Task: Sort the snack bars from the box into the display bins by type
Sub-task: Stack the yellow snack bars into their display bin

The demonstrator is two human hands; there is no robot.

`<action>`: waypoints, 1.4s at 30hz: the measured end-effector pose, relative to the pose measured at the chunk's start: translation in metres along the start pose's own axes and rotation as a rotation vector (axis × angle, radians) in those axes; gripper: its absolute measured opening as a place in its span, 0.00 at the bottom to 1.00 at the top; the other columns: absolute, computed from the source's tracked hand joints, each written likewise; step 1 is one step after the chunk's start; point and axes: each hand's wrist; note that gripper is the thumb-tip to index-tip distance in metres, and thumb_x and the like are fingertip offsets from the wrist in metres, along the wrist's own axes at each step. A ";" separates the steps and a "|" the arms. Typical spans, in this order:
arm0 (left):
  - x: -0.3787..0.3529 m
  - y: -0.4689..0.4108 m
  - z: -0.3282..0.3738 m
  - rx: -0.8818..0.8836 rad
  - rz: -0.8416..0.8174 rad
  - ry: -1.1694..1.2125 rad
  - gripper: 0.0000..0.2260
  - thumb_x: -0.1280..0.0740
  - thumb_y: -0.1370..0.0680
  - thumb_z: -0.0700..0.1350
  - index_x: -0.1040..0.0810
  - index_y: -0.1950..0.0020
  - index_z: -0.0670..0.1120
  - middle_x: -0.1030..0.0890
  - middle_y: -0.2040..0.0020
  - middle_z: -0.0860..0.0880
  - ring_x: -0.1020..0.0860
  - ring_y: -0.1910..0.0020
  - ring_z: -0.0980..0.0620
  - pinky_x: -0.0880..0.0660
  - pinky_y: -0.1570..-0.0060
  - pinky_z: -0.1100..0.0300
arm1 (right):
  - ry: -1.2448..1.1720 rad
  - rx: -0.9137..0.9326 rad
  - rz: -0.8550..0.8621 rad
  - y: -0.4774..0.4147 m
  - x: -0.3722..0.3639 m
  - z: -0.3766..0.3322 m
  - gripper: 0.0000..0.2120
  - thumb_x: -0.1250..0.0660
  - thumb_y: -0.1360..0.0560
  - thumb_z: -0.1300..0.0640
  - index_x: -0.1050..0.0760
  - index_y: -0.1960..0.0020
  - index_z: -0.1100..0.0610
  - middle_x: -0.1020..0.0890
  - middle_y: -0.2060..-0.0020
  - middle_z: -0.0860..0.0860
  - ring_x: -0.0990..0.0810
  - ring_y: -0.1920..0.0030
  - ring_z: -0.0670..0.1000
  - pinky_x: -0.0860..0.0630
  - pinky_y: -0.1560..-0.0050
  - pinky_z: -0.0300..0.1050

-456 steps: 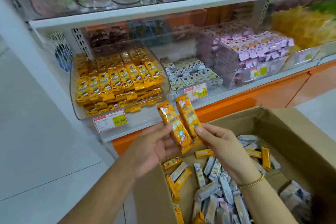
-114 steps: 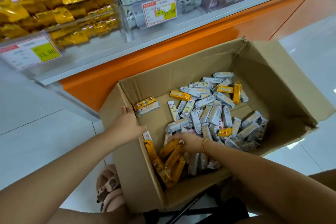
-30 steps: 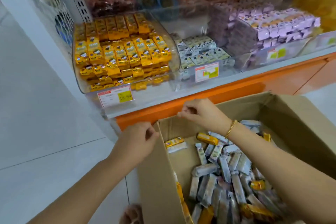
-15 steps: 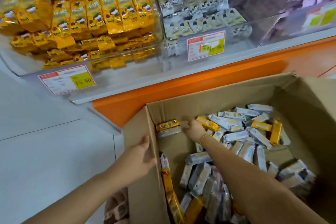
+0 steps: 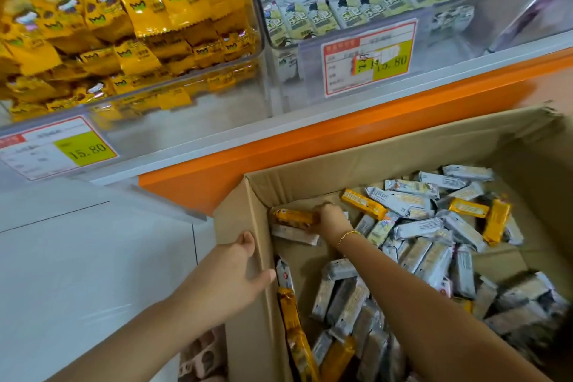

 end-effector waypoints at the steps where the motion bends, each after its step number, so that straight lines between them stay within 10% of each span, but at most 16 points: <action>1: 0.000 0.000 0.000 0.006 0.000 -0.004 0.36 0.41 0.21 0.60 0.52 0.22 0.44 0.31 0.28 0.46 0.25 0.39 0.56 0.28 0.44 0.67 | 0.038 -0.009 0.032 0.005 0.004 0.009 0.11 0.32 0.25 0.53 0.22 0.47 0.59 0.20 0.47 0.59 0.23 0.43 0.58 0.29 0.45 0.45; 5: 0.001 0.001 0.002 0.017 -0.033 -0.041 0.37 0.40 0.22 0.60 0.51 0.22 0.43 0.25 0.34 0.43 0.22 0.43 0.53 0.25 0.46 0.62 | 0.106 -0.083 0.352 0.026 0.022 0.055 0.18 0.32 0.26 0.46 0.20 0.43 0.58 0.26 0.37 0.59 0.32 0.36 0.60 0.36 0.34 0.49; 12: 0.009 0.000 0.006 0.035 -0.097 -0.053 0.30 0.37 0.23 0.59 0.36 0.29 0.41 0.22 0.51 0.48 0.24 0.57 0.55 0.24 0.53 0.59 | 0.297 -0.227 0.171 0.035 0.037 0.068 0.23 0.41 0.25 0.38 0.21 0.48 0.56 0.19 0.46 0.55 0.29 0.36 0.55 0.33 0.36 0.47; 19: 0.024 0.007 0.013 -0.012 -0.024 -0.008 0.26 0.35 0.23 0.56 0.33 0.29 0.46 0.25 0.46 0.51 0.24 0.45 0.54 0.25 0.45 0.59 | -0.658 -0.206 0.092 0.125 0.097 0.026 0.07 0.26 0.29 0.53 0.21 0.57 0.56 0.20 0.69 0.50 0.25 0.68 0.46 0.31 0.67 0.36; 24: 0.041 0.021 0.037 -0.175 0.109 0.536 0.30 0.29 0.26 0.48 0.35 0.26 0.48 0.29 0.30 0.50 0.28 0.35 0.55 0.32 0.39 0.63 | -1.375 0.094 -0.296 0.186 0.122 -0.004 0.35 0.16 0.46 0.49 0.20 0.44 0.63 0.19 0.46 0.60 0.20 0.47 0.56 0.22 0.43 0.50; 31: 0.067 0.050 0.057 -0.386 -0.109 1.227 0.18 0.31 0.31 0.43 0.22 0.43 0.39 0.16 0.50 0.45 0.19 0.53 0.51 0.22 0.51 0.62 | -1.642 0.404 -0.578 0.228 0.119 -0.058 0.18 0.23 0.33 0.51 0.18 0.48 0.61 0.18 0.47 0.57 0.22 0.41 0.58 0.24 0.43 0.52; 37: 0.080 0.061 0.056 -0.364 0.025 1.305 0.16 0.30 0.34 0.47 0.22 0.49 0.43 0.16 0.58 0.47 0.18 0.61 0.51 0.22 0.53 0.53 | -1.576 0.350 -0.047 0.256 0.131 -0.073 0.33 0.19 0.40 0.54 0.23 0.40 0.68 0.22 0.40 0.64 0.20 0.41 0.57 0.21 0.45 0.46; 42: 0.083 0.073 0.051 -0.322 0.108 1.290 0.08 0.30 0.28 0.47 0.22 0.52 0.45 0.17 0.66 0.52 0.19 0.68 0.56 0.21 0.65 0.61 | -1.402 0.422 0.196 0.280 0.135 -0.085 0.34 0.17 0.45 0.48 0.20 0.46 0.66 0.19 0.54 0.62 0.16 0.53 0.55 0.20 0.52 0.41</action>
Point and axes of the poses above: each hand's wrist, its own y-axis away from the middle knuckle, its own x-axis out of the back of the hand, z = x × y
